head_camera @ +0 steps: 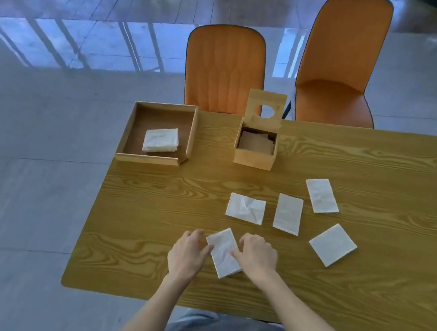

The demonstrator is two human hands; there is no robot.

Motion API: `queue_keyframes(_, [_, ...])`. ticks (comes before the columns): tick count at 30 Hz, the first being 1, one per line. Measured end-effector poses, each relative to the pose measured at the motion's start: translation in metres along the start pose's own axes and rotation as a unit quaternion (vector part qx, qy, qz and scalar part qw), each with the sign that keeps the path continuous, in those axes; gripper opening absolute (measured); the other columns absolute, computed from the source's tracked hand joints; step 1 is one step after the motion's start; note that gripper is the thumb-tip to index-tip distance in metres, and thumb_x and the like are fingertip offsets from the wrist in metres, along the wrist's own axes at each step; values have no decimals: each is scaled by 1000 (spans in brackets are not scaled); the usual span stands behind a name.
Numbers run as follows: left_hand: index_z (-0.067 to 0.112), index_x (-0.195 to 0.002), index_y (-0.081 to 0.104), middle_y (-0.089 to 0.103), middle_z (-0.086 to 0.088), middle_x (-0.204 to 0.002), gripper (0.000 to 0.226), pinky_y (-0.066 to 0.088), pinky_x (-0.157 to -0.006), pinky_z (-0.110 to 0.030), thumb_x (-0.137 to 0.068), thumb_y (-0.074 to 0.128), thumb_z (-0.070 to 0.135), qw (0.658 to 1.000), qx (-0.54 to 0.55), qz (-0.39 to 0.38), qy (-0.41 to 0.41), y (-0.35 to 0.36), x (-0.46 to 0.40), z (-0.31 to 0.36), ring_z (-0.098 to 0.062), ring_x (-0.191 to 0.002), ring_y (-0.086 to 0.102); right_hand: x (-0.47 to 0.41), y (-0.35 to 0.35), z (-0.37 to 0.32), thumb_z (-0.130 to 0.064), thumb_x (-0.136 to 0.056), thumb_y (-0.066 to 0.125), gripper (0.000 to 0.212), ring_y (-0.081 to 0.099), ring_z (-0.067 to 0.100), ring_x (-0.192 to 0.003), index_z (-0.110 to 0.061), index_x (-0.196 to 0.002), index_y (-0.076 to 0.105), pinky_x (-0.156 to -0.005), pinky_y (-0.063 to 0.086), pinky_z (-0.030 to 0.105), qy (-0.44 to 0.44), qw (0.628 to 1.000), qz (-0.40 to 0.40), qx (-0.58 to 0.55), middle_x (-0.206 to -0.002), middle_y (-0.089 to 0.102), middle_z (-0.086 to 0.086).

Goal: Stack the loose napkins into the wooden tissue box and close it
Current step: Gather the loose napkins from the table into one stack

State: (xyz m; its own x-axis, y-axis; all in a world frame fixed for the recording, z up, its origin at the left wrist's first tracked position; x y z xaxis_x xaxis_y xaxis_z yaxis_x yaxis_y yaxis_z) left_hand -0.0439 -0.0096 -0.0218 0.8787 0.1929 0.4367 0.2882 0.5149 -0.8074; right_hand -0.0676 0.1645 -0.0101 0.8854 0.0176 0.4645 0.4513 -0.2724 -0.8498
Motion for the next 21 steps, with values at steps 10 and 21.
queue_keyframes(10, [26, -111, 62, 56, 3, -109, 33, 52, -76, -31, -84, 69, 44, 992, 118, -3, -55, 12, -6, -4, -16, -97, 62, -7, 8, 4, -38, -88, 66, 19, 64, 16, -93, -24, -101, 67, -68, 50, 28, 14, 998, 9, -60, -106, 66, -4])
queue_keyframes(21, [25, -119, 52, 68, -6, -101, 37, 49, -75, -26, -88, 71, 19, 887, 440, -21, -138, 24, -10, -2, -16, -91, 64, -24, -5, 4, -38, -91, 64, 17, 66, 16, -90, -25, -101, 67, -65, 50, 28, -17, 992, 13, -124, -100, 71, -5])
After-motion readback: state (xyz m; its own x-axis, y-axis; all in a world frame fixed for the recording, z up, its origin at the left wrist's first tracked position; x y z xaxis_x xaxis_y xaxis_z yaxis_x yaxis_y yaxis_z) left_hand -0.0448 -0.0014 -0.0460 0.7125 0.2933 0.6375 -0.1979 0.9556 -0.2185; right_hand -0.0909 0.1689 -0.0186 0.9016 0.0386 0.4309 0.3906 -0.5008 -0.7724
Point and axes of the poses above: each hand's wrist, its own x-axis away from the middle knuckle, its own y-axis out of the palm, z = x × y, the point moved 5 cm from there along -x, towards the middle knuckle
